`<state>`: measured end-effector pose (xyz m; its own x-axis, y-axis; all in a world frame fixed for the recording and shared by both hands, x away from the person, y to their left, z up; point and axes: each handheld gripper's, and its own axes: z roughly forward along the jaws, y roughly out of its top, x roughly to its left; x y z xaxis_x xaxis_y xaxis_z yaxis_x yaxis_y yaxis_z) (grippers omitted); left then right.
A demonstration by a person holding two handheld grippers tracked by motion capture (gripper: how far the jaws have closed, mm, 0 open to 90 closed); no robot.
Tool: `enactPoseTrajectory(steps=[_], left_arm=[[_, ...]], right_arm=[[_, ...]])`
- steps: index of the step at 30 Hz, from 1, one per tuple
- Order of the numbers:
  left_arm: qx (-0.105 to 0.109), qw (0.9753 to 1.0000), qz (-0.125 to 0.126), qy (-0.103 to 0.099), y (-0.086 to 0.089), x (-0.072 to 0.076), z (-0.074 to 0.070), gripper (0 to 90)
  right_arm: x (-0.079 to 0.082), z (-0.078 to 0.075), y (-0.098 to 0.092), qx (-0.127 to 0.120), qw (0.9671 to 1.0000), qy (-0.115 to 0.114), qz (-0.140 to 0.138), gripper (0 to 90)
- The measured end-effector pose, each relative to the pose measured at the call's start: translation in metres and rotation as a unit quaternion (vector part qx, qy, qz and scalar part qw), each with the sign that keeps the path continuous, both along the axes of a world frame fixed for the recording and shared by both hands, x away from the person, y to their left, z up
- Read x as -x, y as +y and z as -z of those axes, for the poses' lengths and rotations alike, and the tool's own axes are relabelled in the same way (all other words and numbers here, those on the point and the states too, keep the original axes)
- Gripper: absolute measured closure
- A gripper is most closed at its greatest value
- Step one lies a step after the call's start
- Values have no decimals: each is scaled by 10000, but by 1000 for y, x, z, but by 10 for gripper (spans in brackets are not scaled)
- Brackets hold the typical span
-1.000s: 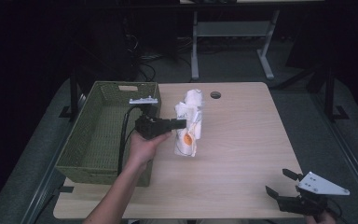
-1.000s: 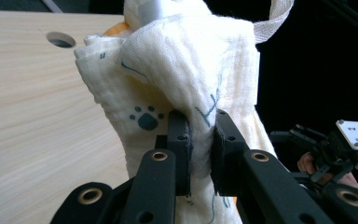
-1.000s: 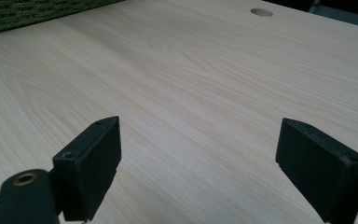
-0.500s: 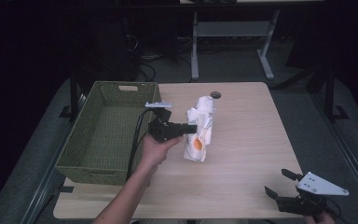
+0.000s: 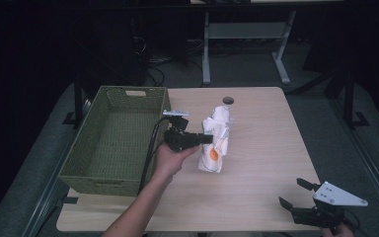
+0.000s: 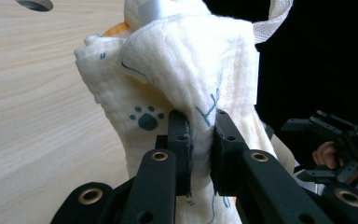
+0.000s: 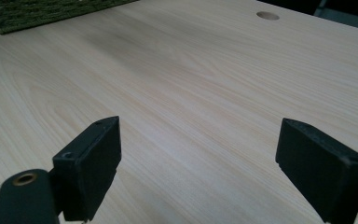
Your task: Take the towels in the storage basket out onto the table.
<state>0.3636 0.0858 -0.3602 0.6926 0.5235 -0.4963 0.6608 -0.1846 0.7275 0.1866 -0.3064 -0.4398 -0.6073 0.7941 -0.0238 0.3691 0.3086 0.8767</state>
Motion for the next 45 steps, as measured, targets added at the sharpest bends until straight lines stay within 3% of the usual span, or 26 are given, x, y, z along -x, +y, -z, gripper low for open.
enactPoseTrajectory(steps=[16,30,45], left_arm=[[-243,9996,104,103,-30,-2,18,804],[-479,9983,229,240,-57,0,44,802],[-510,9975,290,397,-78,1,65,800]], right_arm=[[1,-1,-2,-48,10000,-27,4,138],[1,-1,0,-40,10000,-32,-57,138],[2,-1,1,-77,10000,-18,-61,138]])
